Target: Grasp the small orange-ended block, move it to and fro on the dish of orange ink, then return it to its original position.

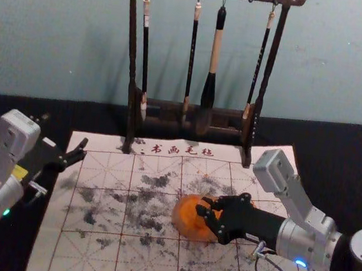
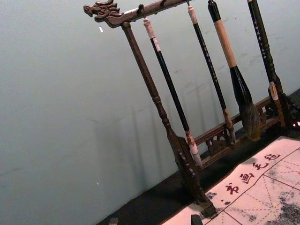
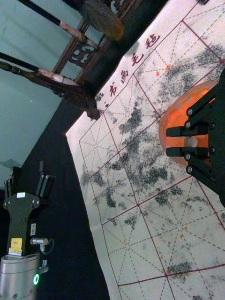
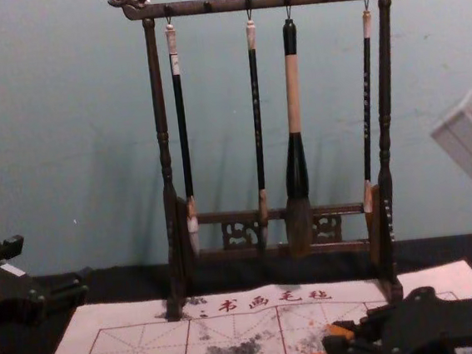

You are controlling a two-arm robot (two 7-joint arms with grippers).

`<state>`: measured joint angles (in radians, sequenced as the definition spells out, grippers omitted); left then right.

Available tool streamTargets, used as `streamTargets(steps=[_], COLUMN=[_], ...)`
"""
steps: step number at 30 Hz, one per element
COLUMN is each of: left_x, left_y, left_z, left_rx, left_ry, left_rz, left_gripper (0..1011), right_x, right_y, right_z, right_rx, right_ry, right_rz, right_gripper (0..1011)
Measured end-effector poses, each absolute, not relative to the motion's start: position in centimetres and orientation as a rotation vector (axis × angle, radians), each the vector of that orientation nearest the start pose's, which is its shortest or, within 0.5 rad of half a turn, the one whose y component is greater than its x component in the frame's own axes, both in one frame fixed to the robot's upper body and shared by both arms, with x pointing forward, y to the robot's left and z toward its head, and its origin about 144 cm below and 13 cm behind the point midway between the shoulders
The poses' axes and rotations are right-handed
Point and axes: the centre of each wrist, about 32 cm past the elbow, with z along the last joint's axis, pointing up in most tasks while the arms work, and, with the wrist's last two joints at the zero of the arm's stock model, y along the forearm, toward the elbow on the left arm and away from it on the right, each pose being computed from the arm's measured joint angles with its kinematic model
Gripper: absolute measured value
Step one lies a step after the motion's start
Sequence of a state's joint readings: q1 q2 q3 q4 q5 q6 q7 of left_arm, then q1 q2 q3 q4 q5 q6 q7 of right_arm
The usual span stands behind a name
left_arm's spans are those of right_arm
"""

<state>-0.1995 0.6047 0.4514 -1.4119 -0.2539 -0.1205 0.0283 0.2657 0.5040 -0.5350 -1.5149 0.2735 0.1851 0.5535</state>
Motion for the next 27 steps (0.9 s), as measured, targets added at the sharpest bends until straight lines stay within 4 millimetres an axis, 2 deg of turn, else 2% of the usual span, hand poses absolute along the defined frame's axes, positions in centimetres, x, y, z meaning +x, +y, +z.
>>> streamTargets(steps=[15,27], left_x=[48.9,48.9], left_y=[31.0,31.0], left_z=[114.0,114.0], left_rx=[0.304,0.304], left_ry=[-0.285,-0.285], left_rz=[1.248,1.248], left_gripper=[1001,1001], right_x=[51.0,51.7], right_y=[-22.7,-23.0], right_z=[116.8,116.8], right_rx=[-0.394,-0.399], right_ry=[-0.028,-0.023], right_rz=[-0.603,-0.647], right_gripper=[79,79])
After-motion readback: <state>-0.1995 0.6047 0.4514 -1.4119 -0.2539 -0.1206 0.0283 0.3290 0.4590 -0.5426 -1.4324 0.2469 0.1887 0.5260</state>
